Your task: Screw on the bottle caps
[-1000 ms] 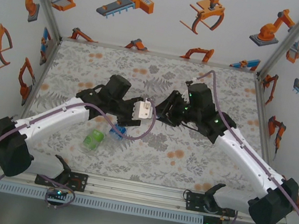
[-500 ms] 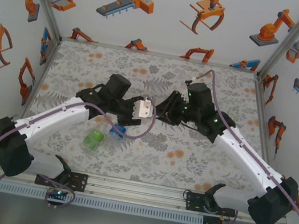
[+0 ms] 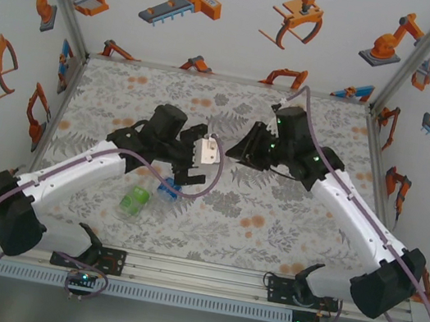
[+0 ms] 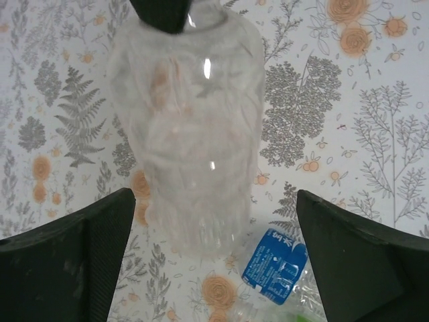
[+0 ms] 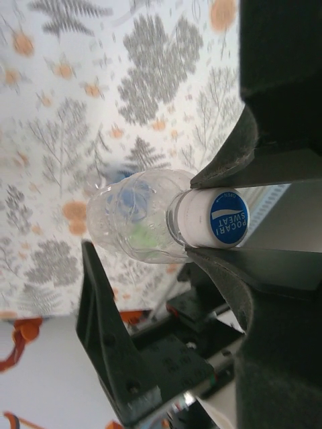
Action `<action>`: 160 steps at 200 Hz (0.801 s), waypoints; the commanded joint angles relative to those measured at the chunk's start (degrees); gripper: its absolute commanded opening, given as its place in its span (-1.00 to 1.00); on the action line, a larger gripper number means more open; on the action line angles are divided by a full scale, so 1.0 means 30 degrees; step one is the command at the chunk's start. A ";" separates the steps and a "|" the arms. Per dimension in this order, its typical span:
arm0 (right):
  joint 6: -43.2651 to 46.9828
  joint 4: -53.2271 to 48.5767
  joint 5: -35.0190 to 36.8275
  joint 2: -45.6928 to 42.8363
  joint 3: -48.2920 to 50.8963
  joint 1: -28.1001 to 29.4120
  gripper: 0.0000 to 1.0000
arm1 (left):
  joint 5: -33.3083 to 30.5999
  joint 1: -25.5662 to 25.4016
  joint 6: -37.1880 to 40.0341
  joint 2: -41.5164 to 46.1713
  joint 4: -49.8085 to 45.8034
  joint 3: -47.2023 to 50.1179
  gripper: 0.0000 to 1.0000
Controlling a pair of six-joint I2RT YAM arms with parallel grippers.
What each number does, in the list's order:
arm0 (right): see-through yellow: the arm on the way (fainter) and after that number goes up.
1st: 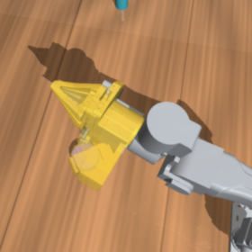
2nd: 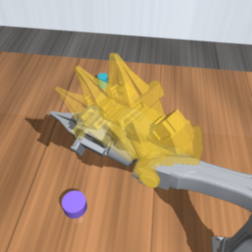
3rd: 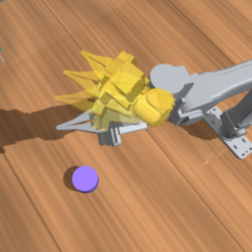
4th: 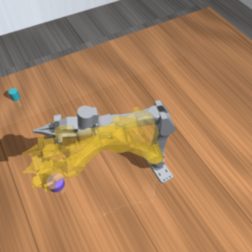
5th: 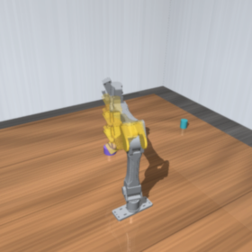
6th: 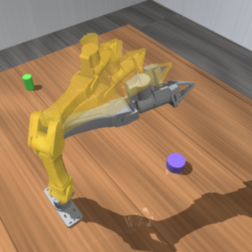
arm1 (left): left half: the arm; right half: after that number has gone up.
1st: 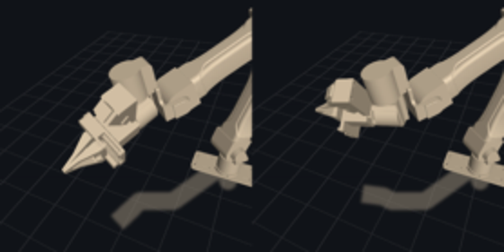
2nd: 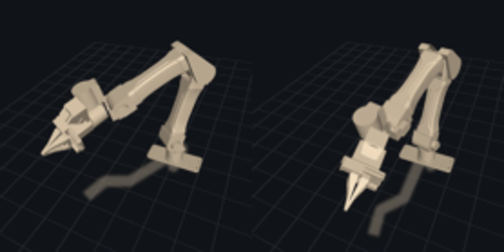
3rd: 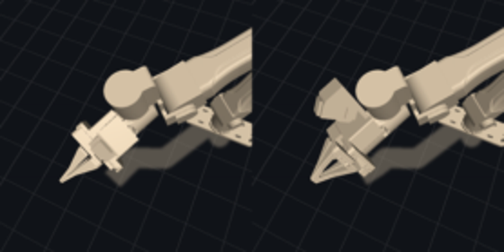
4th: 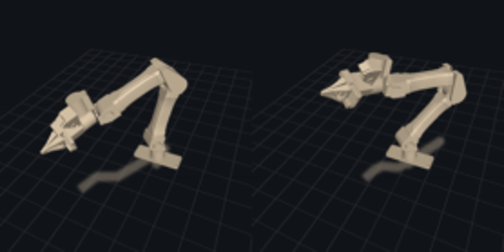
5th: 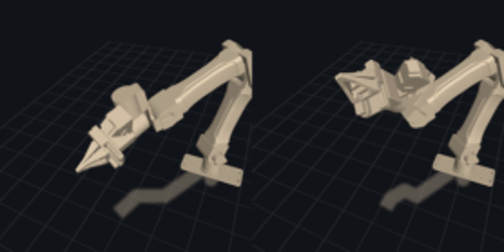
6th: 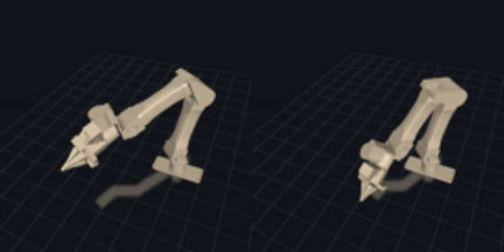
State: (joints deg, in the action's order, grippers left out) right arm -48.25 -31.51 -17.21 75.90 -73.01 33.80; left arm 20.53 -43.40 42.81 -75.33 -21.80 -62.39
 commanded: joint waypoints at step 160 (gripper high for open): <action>1.3849 -1.0801 0.7218 1.4651 -1.7351 -0.4959 -0.54 | -0.3751 0.3655 -1.7385 0.1741 0.0092 -0.0238 0.94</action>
State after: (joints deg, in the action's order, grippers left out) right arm -11.53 -58.63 -0.36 115.87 -118.65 19.77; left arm 12.53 -32.80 1.10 -69.84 -18.94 -62.13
